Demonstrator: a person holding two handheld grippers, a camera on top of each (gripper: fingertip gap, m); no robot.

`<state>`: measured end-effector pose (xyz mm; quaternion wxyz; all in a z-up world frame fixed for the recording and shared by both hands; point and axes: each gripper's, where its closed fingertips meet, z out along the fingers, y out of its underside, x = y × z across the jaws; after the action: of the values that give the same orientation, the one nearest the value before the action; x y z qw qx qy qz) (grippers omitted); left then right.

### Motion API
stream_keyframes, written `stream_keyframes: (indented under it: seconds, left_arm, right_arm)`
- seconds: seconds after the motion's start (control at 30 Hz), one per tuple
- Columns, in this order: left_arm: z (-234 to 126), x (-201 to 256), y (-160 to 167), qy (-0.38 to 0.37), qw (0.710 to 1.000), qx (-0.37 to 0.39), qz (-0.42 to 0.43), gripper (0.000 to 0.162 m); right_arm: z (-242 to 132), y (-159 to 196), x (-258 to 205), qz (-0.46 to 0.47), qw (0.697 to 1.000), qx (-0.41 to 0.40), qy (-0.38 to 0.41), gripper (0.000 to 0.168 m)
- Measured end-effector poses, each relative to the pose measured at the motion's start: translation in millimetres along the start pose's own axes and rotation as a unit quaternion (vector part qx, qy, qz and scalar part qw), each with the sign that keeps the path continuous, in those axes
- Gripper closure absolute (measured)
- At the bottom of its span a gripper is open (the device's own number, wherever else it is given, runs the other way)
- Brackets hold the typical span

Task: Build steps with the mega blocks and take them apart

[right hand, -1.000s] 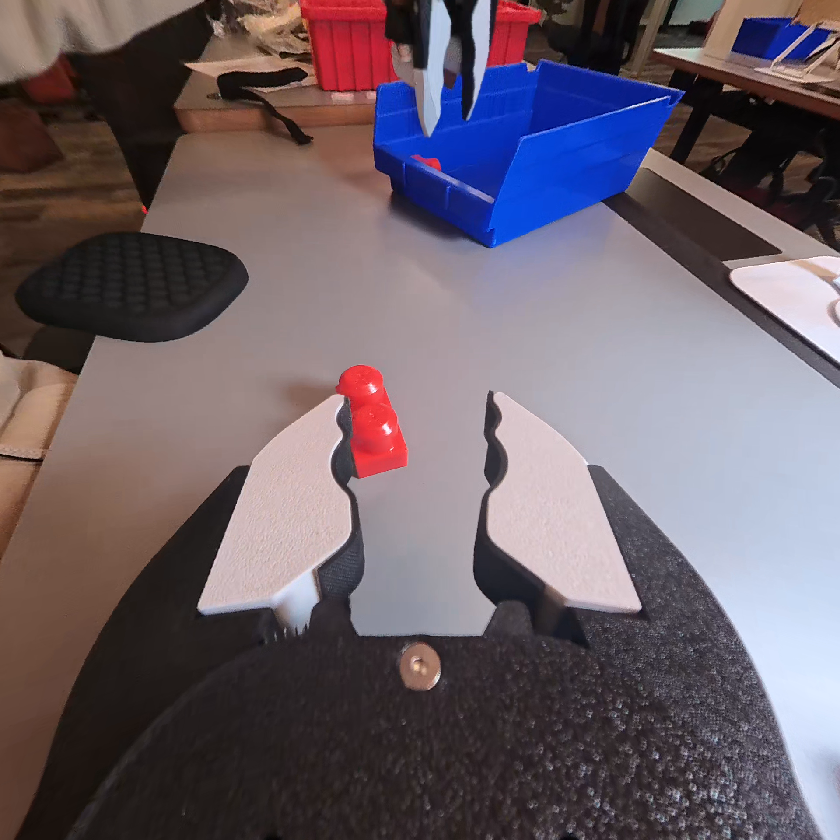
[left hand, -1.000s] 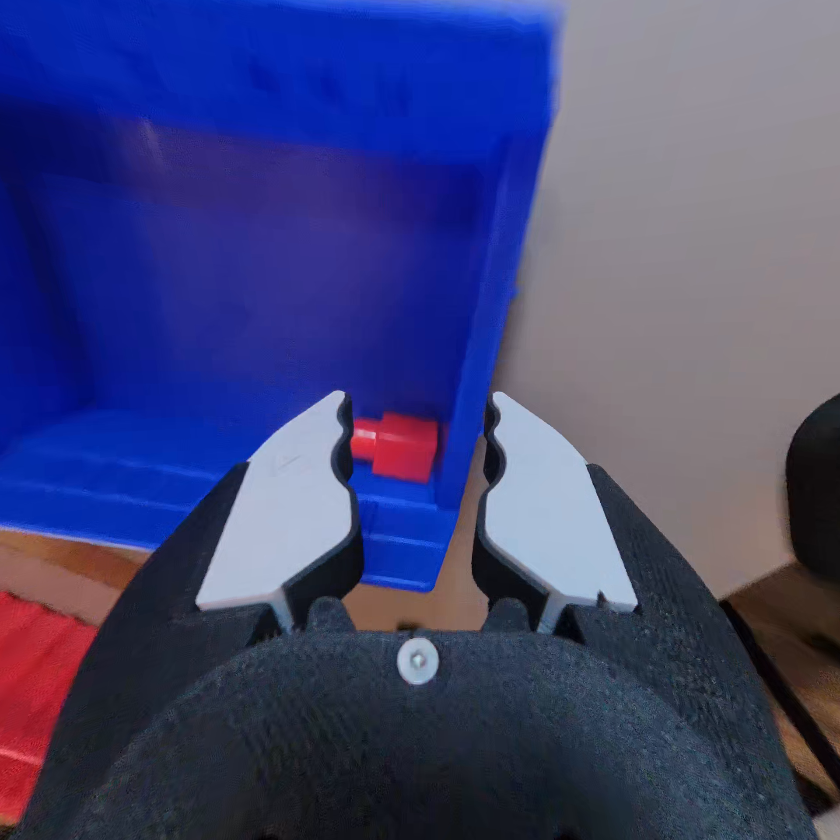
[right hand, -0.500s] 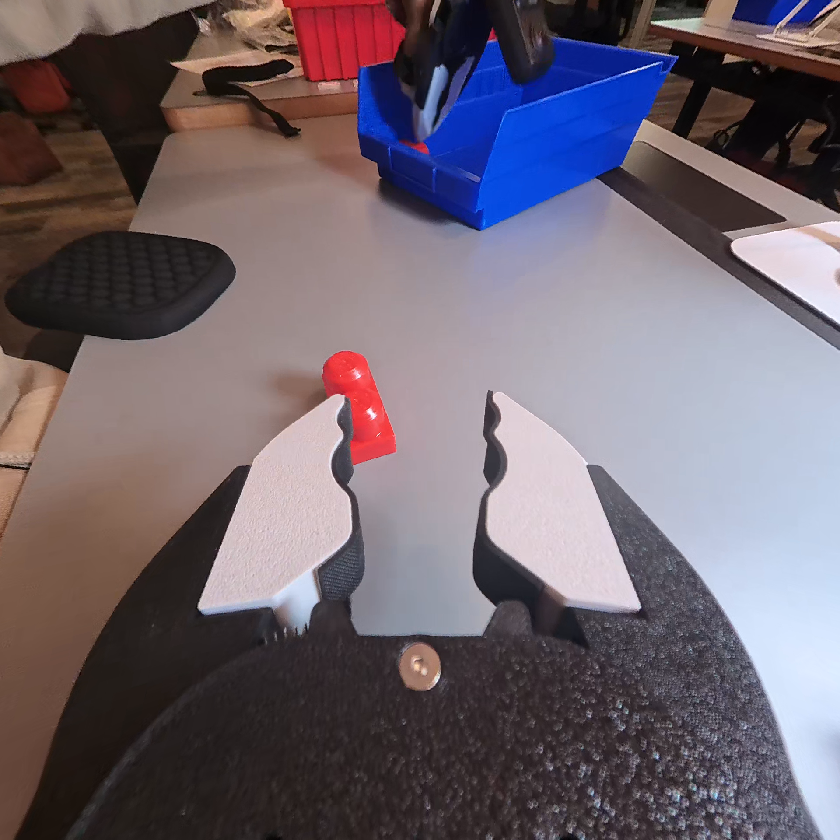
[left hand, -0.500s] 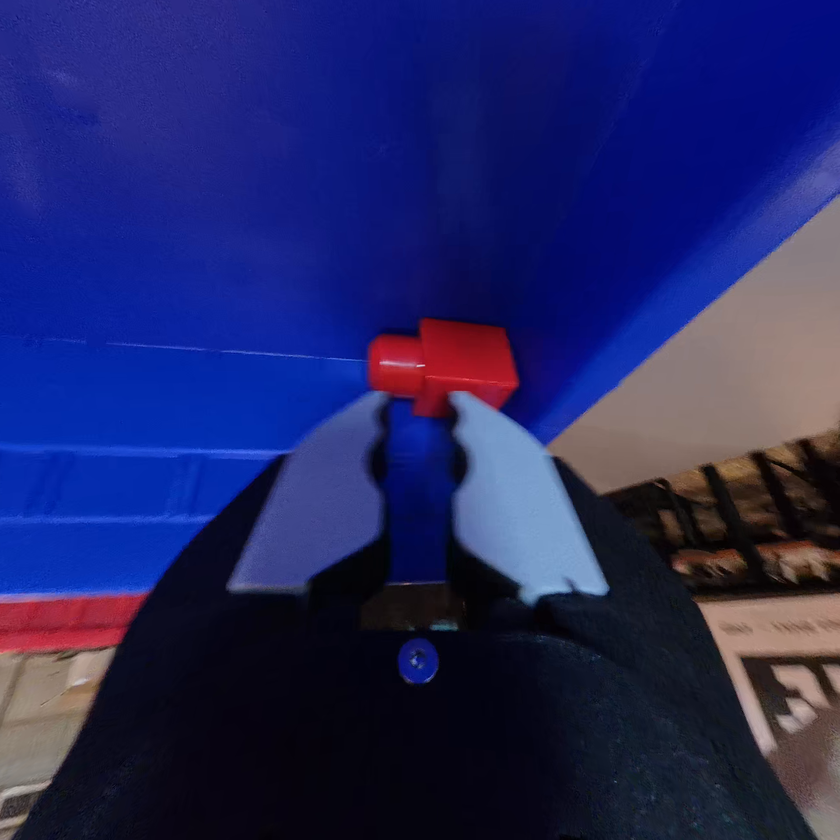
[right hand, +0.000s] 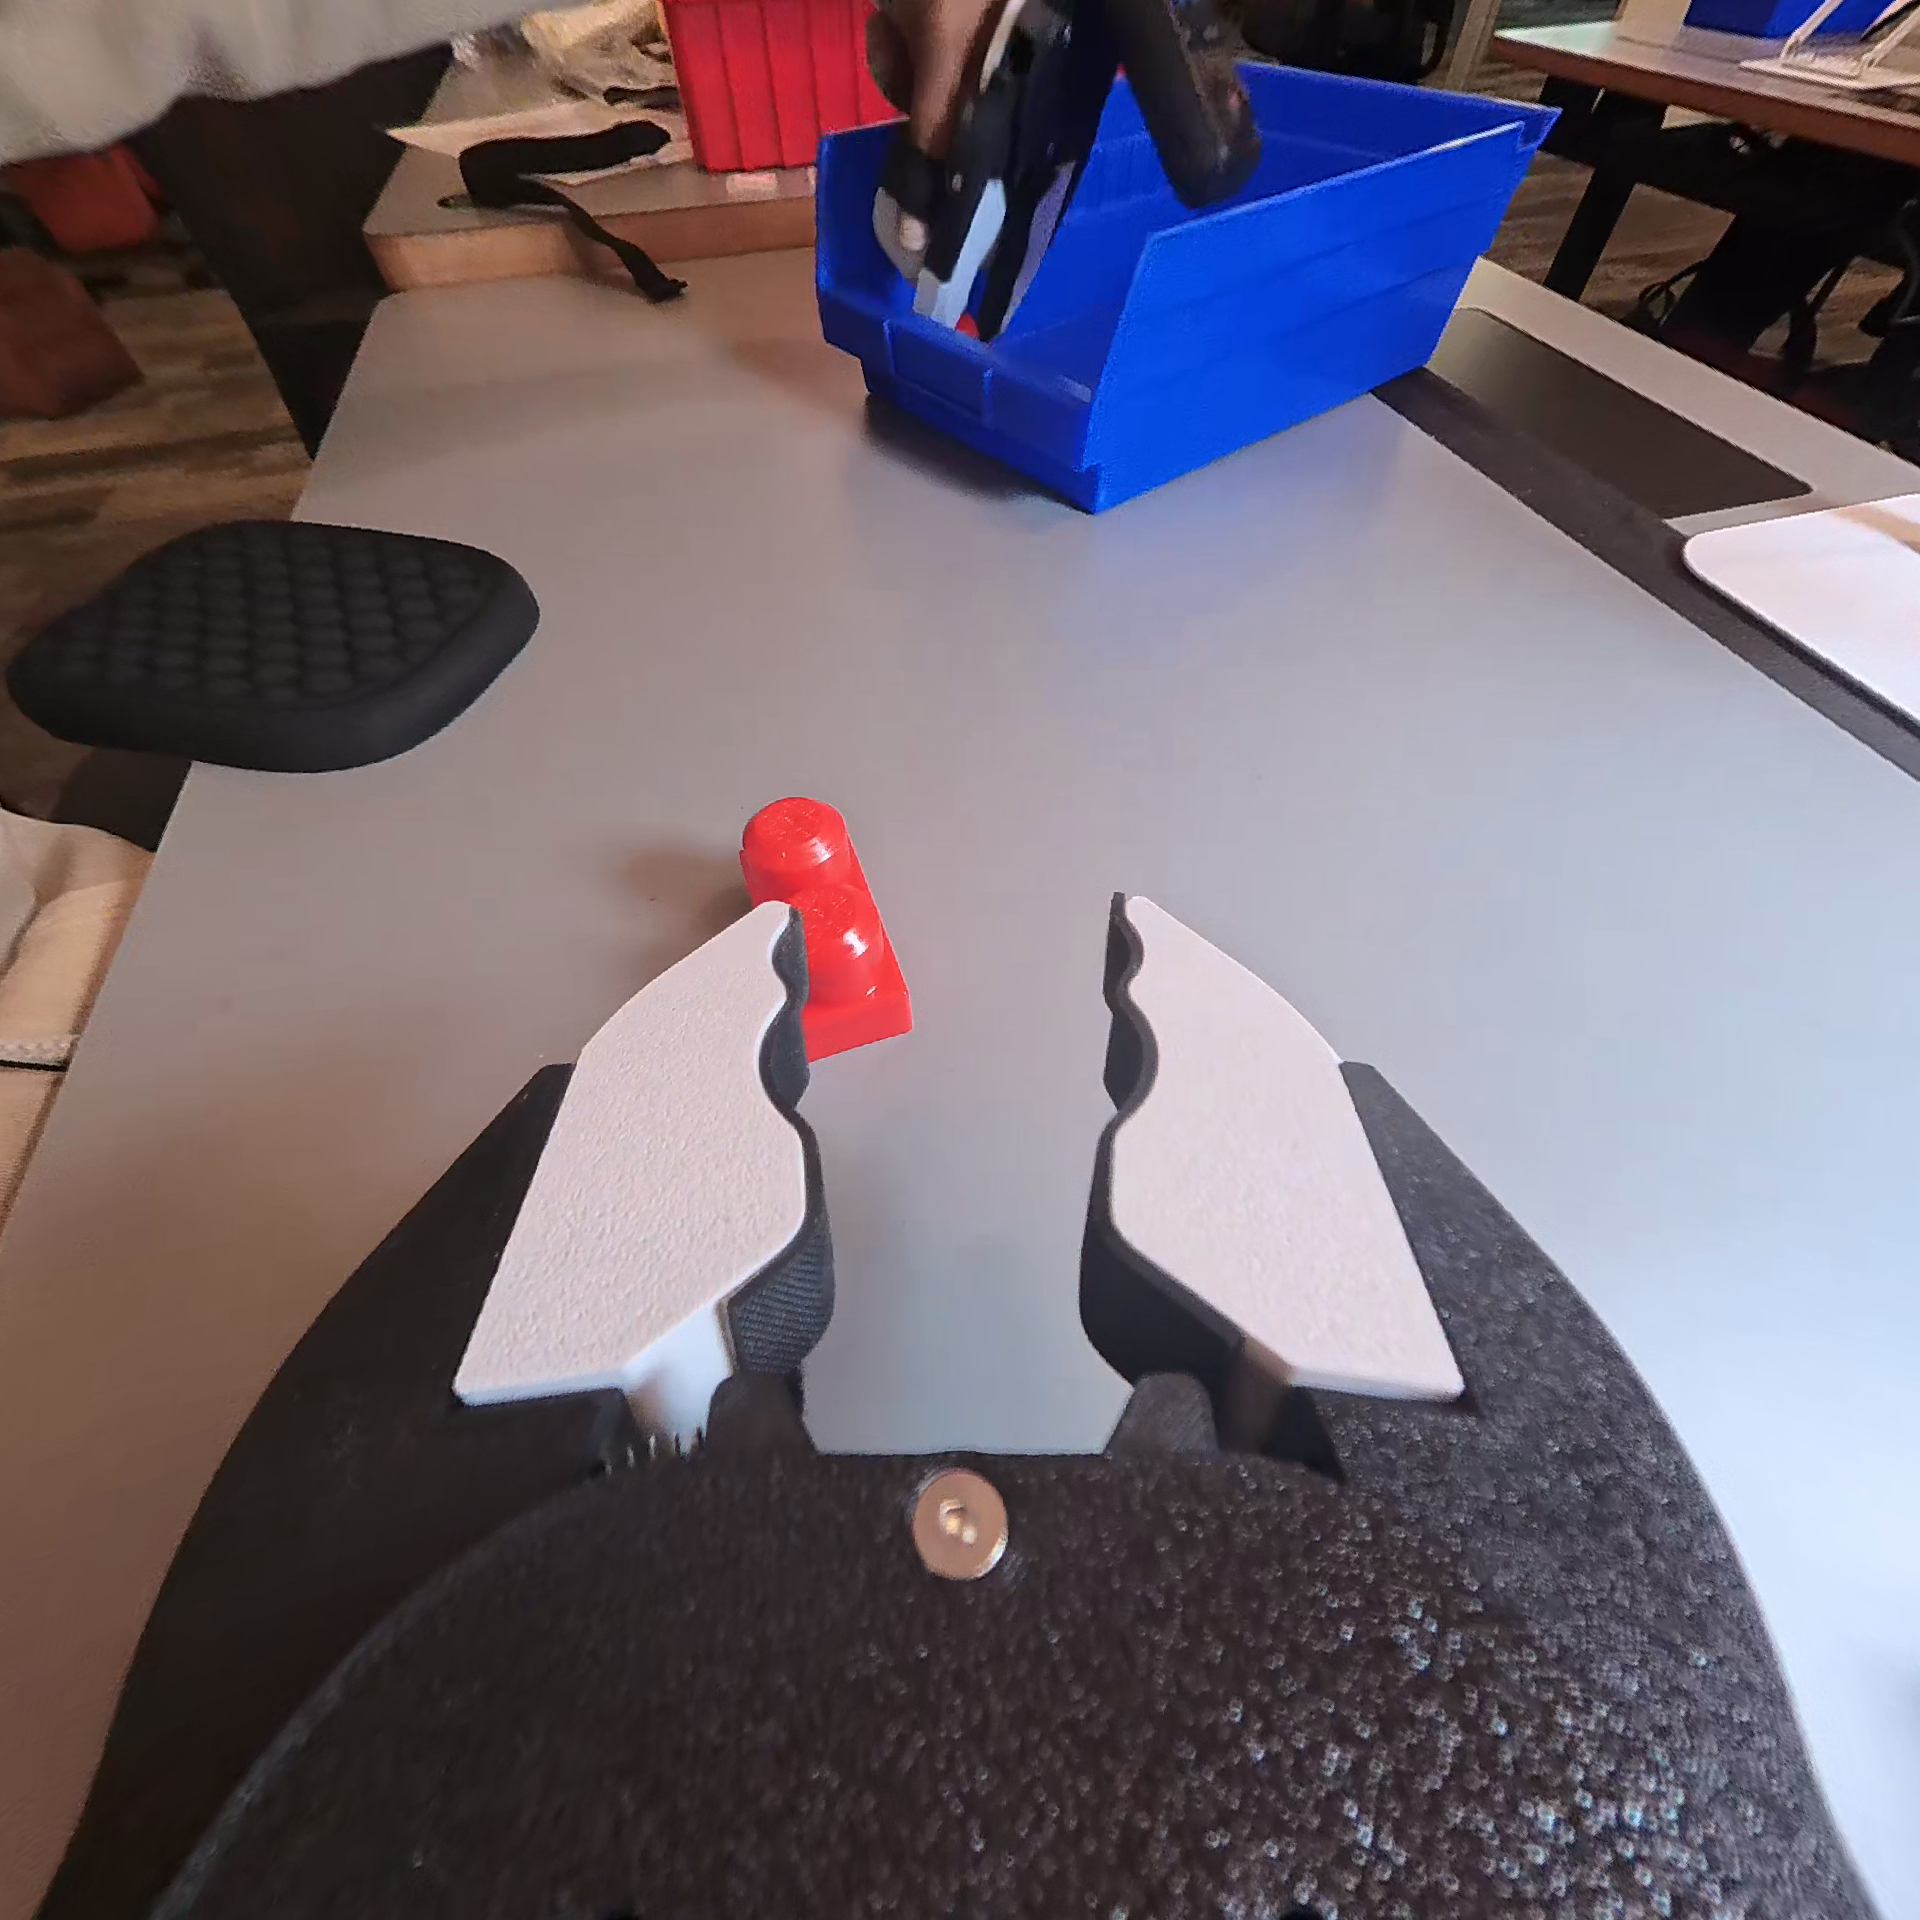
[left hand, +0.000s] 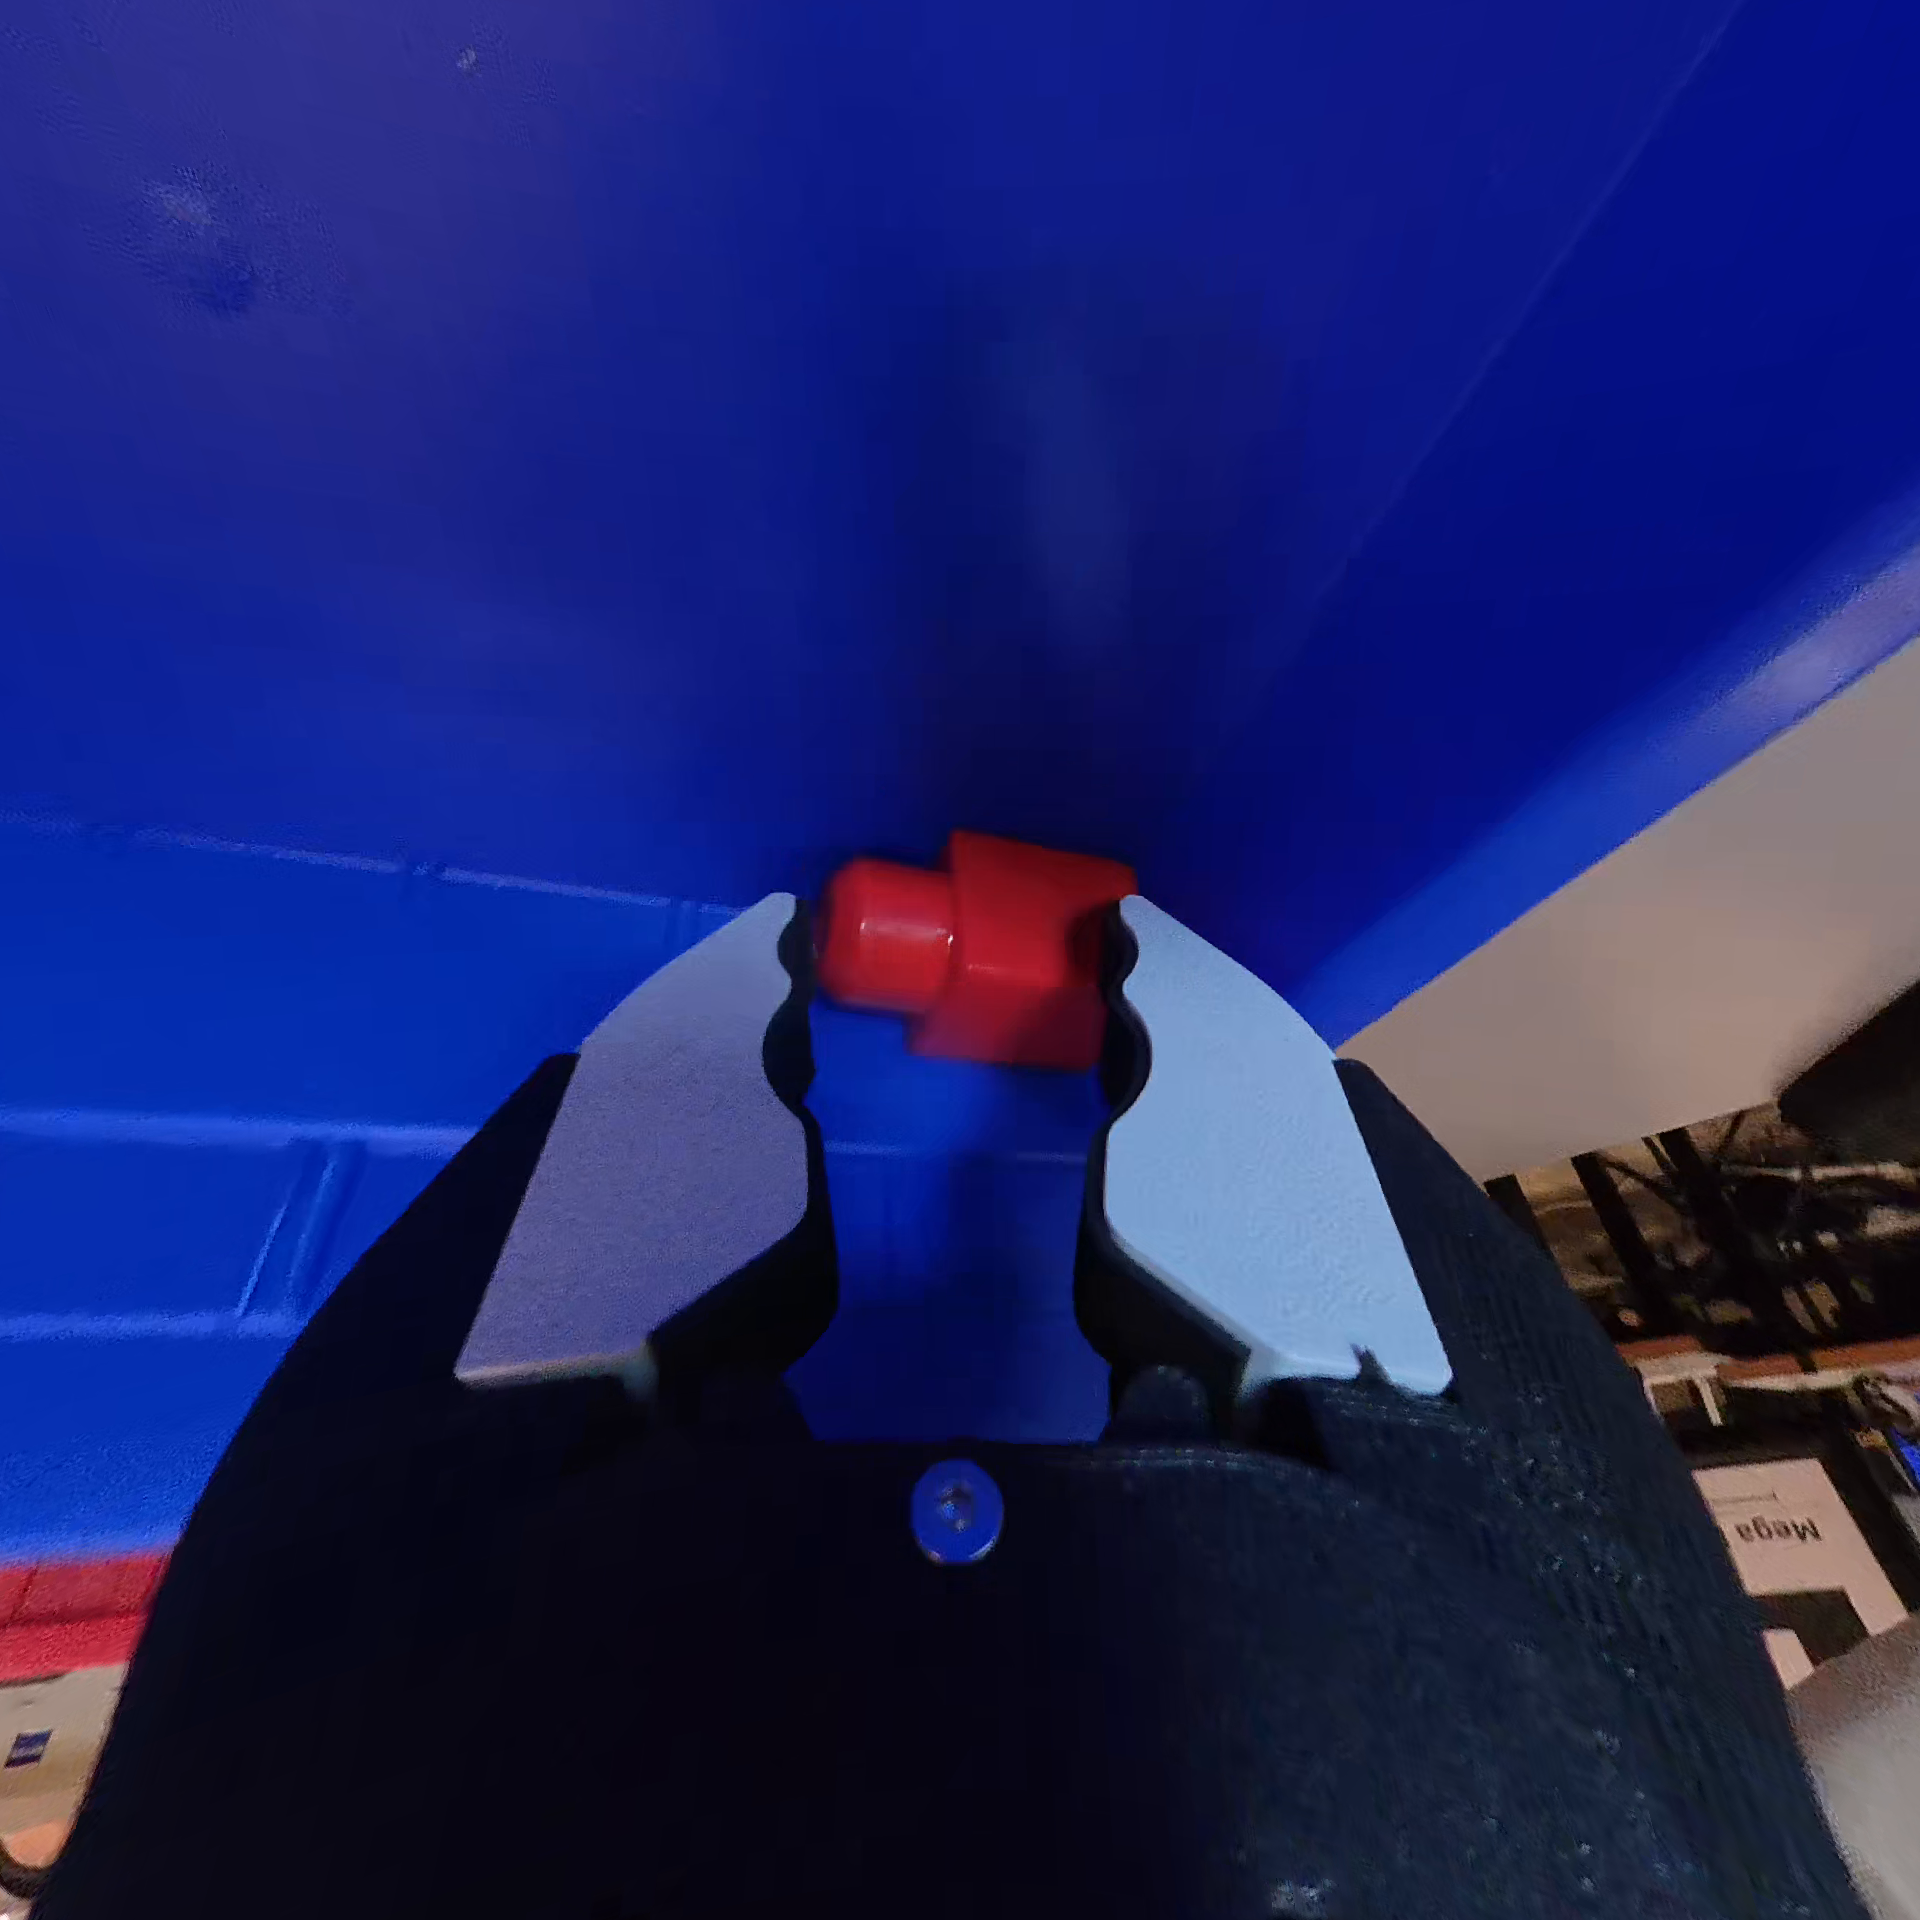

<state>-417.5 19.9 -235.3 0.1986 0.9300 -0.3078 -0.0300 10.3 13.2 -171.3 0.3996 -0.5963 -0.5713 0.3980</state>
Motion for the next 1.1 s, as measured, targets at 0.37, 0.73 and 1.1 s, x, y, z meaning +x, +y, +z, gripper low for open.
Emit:
stream_keyframes:
  seconds: [0.37,0.73,1.1]
  left_arm:
    - [-14,-51,0,-0.17,0.984,-0.03,0.052,0.161]
    - [-16,-18,32,-0.099,0.991,-0.04,0.082,0.1]
    - [-25,-37,-8,-0.175,0.977,0.058,0.106,0.153]
  right_arm:
    - [1,8,7,0.009,1.0,-0.012,0.005,0.113]
    - [3,10,6,0.012,1.0,-0.014,0.0,0.113]
    - [2,10,8,0.012,1.0,-0.014,0.005,0.114]
